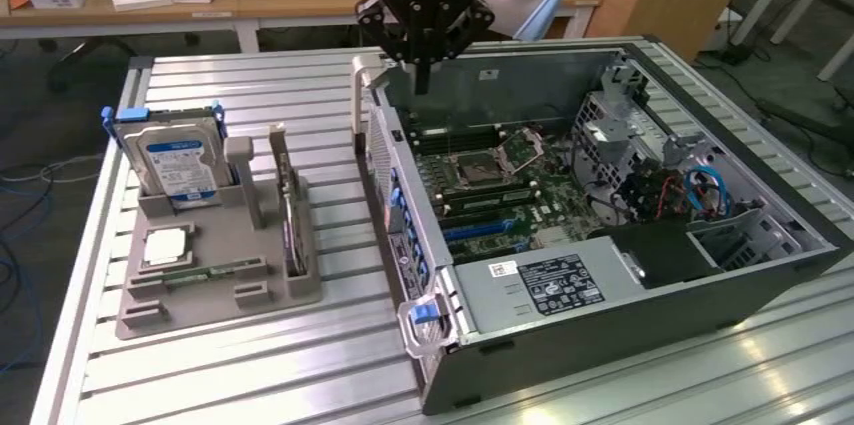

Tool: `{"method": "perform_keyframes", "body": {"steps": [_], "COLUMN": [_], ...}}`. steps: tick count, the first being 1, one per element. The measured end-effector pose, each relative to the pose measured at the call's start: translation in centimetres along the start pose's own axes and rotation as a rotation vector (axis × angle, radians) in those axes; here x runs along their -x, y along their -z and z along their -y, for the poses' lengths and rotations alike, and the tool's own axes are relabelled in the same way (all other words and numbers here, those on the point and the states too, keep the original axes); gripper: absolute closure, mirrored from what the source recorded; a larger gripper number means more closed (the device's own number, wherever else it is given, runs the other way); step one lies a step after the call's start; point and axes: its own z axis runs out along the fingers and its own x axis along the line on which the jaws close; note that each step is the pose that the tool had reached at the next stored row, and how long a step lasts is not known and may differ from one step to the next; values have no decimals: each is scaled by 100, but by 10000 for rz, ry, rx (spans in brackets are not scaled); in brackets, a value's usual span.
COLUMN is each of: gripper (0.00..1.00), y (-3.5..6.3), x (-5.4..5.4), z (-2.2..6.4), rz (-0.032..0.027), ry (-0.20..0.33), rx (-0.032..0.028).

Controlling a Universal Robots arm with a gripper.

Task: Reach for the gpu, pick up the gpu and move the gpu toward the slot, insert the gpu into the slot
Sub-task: 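Reach for the gpu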

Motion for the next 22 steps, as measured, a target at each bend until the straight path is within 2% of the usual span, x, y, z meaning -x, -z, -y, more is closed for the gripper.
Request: {"method": "perform_keyframes", "body": {"steps": [22], "gripper": [90], "y": [19], "x": [-913], "z": [68], "rz": [0], "ry": [1], "rx": [0]}}
